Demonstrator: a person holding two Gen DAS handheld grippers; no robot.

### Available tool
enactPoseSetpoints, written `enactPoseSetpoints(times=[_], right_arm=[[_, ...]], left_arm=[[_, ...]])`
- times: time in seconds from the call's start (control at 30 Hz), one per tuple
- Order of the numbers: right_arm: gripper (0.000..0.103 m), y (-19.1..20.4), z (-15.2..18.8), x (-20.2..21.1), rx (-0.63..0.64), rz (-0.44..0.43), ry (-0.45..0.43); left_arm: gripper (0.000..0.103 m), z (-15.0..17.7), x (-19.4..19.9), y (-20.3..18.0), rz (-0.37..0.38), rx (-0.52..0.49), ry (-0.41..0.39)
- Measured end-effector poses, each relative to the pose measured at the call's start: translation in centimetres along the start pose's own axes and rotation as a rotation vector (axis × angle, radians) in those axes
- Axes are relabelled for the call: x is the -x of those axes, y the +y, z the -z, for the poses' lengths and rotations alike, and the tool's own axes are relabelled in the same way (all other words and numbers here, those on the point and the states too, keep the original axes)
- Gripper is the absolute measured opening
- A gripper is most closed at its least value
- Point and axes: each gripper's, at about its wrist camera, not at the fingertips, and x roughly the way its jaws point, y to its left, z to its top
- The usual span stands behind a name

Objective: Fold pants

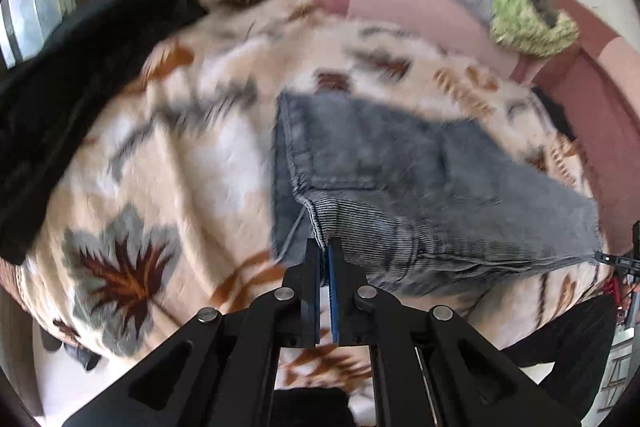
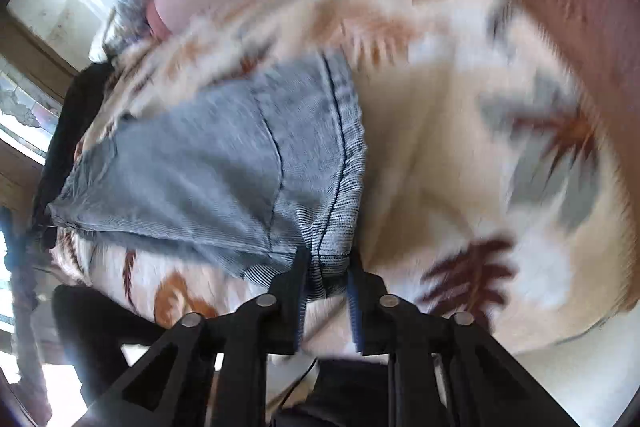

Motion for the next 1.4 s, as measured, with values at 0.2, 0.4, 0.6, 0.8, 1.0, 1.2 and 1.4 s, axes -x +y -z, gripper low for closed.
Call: enactPoseSetpoints(times=[0.2,0.4,0.6,0.8,1.0,1.2,1.4], right_arm=[[0.063,-0.6,-0.1,2.7,-0.034,-0.036,-0.072],[0.063,-1.3,-2.1,4.7,-0.155,-0.103,-0.19],[0.063,-1.5,-8.0,0.3,-0.278,-0.196,-0.115],[0.018,0.2,-10.9,-3.1,-0.282,-0.226,0.018],[0.012,5.8,-13.1,3.0,-0.012,-0.009,-0.232],[0.015,5.9,-11.7,-3.0,0.093,0.225,-0.069],[0.071,1.7,-8.8,0.6,-0.148,0.018,-0.236]], left_arm=[[0.008,-0.4,-0.5,-0.2,-0.041,-0.028,0.02],[0.042,-0.3,0.1,-0.7,-0.137,-0.053,0.012],[0.043,0.2,5.1,-0.9,-0.208,-0.025,-0.114],[0.055,-1.0,5.9,-5.2,-0.158,-0.083,-0.191],[0.055,-0.5,-3.3,-10.3,-0.209,-0.171,-0.062],[0.056,0.7,-5.9,-9.5,-0.221,-0.111,-0.036],[0.057,0.3,-6.1,-9.4,-0.19,-0.106,-0.007]])
